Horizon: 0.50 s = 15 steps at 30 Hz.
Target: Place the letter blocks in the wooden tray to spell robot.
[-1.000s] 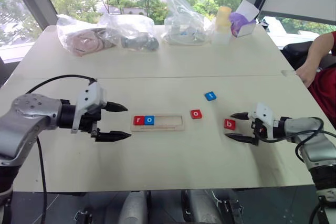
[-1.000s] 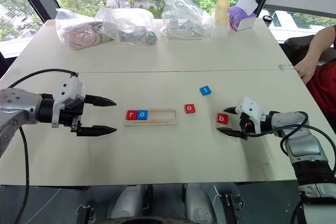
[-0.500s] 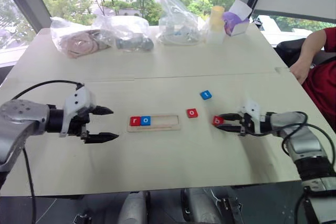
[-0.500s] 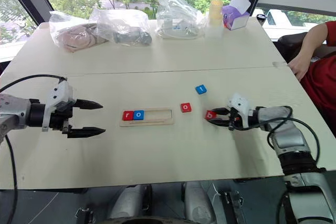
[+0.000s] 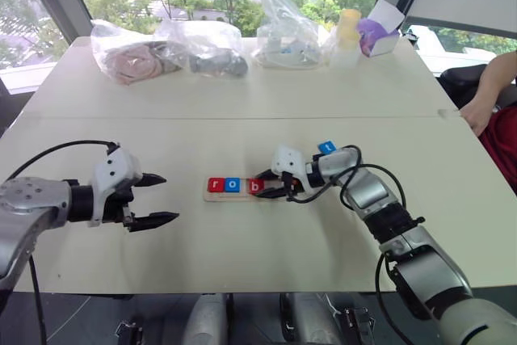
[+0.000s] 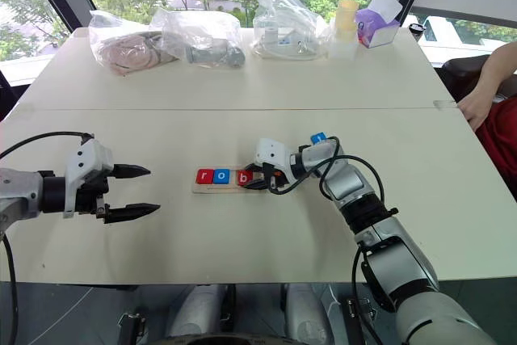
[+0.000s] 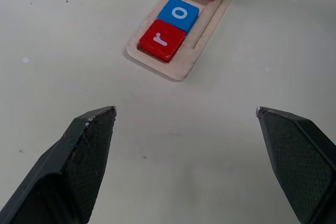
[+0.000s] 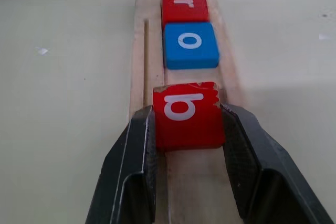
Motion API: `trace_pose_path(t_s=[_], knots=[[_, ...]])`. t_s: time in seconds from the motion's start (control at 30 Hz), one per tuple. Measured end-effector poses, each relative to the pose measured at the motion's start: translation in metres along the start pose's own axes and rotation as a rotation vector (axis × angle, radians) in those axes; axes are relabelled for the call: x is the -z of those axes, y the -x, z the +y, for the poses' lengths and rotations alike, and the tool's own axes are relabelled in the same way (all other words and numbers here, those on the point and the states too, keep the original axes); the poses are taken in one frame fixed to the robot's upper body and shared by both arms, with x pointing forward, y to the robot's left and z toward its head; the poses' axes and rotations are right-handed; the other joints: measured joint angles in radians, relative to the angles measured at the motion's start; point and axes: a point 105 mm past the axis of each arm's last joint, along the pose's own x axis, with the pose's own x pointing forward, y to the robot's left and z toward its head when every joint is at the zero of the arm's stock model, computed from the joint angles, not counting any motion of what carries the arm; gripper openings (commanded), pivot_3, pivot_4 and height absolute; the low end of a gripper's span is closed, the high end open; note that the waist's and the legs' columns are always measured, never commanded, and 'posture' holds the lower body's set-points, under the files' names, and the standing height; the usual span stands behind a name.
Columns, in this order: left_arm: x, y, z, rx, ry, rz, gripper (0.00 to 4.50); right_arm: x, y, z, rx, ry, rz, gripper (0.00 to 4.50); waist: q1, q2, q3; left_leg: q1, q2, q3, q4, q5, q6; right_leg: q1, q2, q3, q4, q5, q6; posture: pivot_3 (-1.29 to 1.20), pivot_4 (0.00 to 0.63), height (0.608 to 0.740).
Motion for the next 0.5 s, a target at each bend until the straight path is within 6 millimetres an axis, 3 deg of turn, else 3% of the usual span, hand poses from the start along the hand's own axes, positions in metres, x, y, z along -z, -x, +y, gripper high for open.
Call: trace_pose_path(t_s=[0.13,0.5], knots=[[0.0038,-0.0005,-0.0069,-0.009,0.024,-0.006,4.5,0.0002,-0.0047,-0.0003,0.0,-0.003,0.01,1.16,-0.001,0.0,0.0,0.001,0.001,-0.001,0.0,0.0,0.0,0.0,0.001,0.0,0.001,0.0,0.0,0.0,0.15,0.74],[-0.0018,-0.0029,-0.0019,-0.046,0.019,-0.035,4.5,-0.003,-0.0104,-0.0092,0.008,-0.005,0.029,1.16,-0.002,0.0,0.0,0.001,0.001,0.0,0.0,0.0,0.0,0.0,0.002,0.0,0.002,0.0,0.0,0.0,0.15,0.74]])
